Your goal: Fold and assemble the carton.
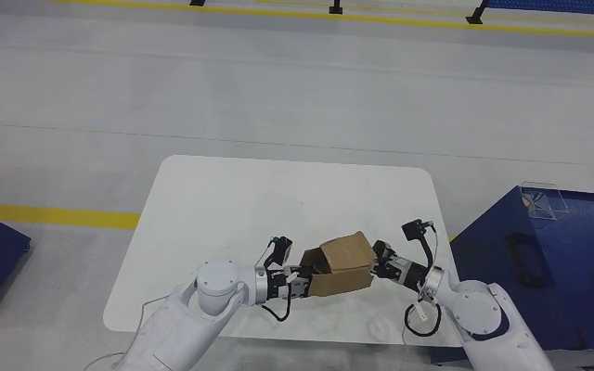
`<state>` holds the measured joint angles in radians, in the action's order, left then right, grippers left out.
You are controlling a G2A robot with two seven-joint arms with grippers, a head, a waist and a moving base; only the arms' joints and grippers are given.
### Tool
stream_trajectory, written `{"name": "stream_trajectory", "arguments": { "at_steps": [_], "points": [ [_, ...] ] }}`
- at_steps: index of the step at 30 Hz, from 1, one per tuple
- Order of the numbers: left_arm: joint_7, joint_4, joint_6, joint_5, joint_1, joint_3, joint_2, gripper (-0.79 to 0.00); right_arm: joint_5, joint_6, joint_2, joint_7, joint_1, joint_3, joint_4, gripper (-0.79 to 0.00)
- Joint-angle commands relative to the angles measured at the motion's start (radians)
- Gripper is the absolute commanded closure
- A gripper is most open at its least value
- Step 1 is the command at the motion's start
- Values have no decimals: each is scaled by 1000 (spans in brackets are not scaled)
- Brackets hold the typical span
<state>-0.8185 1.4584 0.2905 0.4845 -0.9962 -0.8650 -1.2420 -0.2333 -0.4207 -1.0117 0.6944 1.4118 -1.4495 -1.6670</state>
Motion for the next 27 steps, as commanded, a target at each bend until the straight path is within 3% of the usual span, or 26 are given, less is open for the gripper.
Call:
{"name": "stream_trajectory", "arguments": {
  "at_steps": [1, 11, 27],
  "points": [
    [-1, 0, 1, 2, 0, -1, 0, 0, 8, -2, 1, 4, -4, -1, 5, -785],
    [-4, -4, 5, 8, 1, -2, -3, 0, 9, -6, -1, -6, -10, 25, 18, -785],
    [26, -2, -17, 39, -32, -53, 1, 0, 30, -53, 22, 8, 85, -109, 24, -785]
  ]
}}
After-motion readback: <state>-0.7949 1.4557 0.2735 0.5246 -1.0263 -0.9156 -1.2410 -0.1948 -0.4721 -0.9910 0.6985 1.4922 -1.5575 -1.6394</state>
